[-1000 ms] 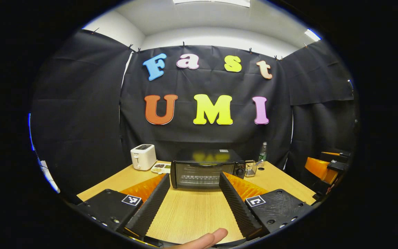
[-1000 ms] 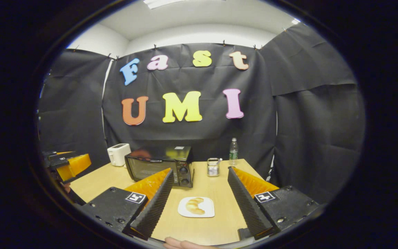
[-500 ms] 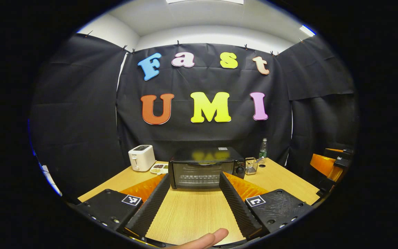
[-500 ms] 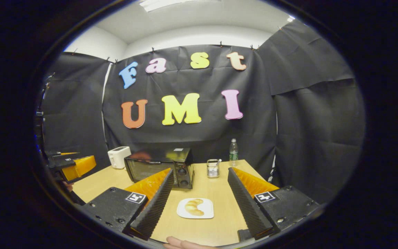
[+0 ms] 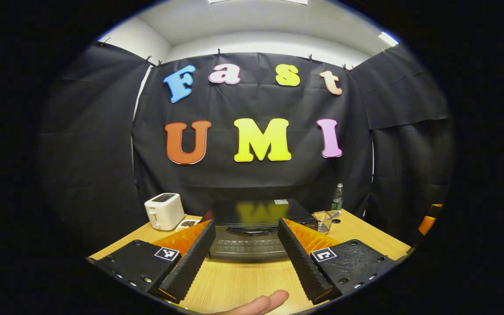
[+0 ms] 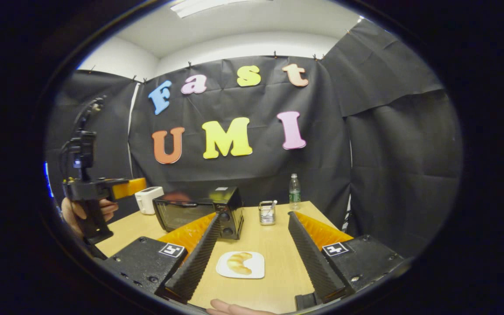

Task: Open the electric oven with the left hand, put the food in, and close the electric oven.

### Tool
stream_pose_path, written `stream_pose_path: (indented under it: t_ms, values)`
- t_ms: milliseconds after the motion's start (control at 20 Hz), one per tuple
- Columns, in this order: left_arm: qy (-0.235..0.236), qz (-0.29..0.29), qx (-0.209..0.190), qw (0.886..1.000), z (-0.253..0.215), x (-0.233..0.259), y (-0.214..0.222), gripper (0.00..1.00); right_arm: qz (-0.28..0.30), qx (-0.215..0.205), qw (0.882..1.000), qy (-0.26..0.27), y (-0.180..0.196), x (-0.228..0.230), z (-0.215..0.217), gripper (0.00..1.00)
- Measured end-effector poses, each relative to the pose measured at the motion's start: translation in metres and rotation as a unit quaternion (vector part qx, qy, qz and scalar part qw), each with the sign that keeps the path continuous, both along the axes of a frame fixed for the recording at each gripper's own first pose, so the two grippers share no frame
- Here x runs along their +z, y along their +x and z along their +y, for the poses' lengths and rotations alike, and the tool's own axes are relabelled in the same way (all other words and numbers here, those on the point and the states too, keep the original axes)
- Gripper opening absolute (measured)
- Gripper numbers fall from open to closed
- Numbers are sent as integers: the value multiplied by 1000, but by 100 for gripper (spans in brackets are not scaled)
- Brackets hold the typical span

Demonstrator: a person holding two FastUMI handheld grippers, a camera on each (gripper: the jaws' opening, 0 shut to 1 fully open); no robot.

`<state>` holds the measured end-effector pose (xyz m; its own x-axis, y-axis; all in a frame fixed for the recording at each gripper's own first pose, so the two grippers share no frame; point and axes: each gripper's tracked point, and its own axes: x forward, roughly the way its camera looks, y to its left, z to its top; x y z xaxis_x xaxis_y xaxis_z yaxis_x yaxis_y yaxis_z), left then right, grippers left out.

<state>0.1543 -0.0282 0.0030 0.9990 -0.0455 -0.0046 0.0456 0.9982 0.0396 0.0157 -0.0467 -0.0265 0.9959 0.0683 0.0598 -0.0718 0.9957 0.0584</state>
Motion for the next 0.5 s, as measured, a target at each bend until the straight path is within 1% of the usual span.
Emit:
stream_pose_path:
  t_ms: [150, 250, 350, 500]
  values:
    - [-7, 16, -17, 1000, -10, -13, 48, 94, -11, -5, 1000, -1, 1, 0, -12, 96]
    - [-4, 29, -16, 999, -10, -23, 74, 94, -17, -6, 1000, -3, 2, -1, -17, 96]
    - [-1, 53, -16, 998, -14, -40, 96, 94, -20, -8, 1000, -4, 4, -3, -22, 96]
    - [17, 66, -21, 997, -22, -52, 118, 94, -16, -13, 1000, -2, 8, -9, -30, 96]
